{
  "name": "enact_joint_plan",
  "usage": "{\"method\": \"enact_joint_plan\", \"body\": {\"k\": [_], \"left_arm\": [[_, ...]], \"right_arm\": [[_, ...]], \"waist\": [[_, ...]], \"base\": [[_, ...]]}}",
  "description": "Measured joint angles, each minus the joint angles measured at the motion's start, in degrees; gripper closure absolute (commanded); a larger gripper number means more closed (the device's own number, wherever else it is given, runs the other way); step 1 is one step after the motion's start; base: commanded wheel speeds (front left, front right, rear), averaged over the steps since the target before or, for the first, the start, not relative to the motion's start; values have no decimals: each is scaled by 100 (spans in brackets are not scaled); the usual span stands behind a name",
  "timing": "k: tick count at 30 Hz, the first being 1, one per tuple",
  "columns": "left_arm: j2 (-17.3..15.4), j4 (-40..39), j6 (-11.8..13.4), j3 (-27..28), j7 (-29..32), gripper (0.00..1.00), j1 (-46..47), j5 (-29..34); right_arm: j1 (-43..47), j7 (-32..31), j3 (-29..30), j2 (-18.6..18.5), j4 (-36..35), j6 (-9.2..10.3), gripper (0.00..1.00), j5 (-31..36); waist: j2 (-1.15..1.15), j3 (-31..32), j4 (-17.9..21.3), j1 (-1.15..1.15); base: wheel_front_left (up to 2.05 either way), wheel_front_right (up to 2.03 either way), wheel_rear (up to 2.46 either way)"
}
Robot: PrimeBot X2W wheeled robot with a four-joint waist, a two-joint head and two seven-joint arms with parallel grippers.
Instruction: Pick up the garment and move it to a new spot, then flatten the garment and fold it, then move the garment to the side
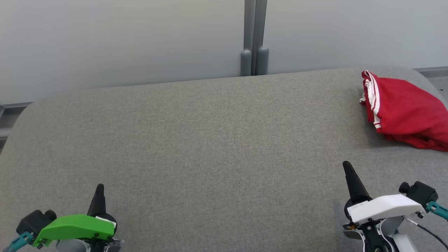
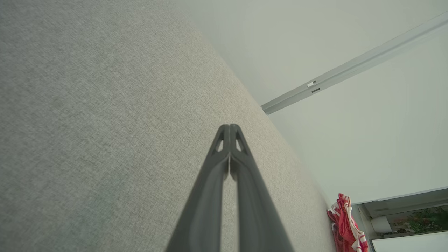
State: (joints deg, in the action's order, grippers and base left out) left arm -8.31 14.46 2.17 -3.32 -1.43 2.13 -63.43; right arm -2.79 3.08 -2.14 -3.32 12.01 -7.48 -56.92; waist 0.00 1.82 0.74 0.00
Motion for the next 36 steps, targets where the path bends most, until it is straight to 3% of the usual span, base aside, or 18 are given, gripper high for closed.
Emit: {"method": "enact_joint_plan", "body": {"k": [36], "left_arm": [[278,271,-538,779,676,100,483,-1582]], "right_arm": [[-370,-283,256,5,311,0,100,-2042]], "waist": [[0,-109,-36,0]], "base": [[0,0,0]]}}
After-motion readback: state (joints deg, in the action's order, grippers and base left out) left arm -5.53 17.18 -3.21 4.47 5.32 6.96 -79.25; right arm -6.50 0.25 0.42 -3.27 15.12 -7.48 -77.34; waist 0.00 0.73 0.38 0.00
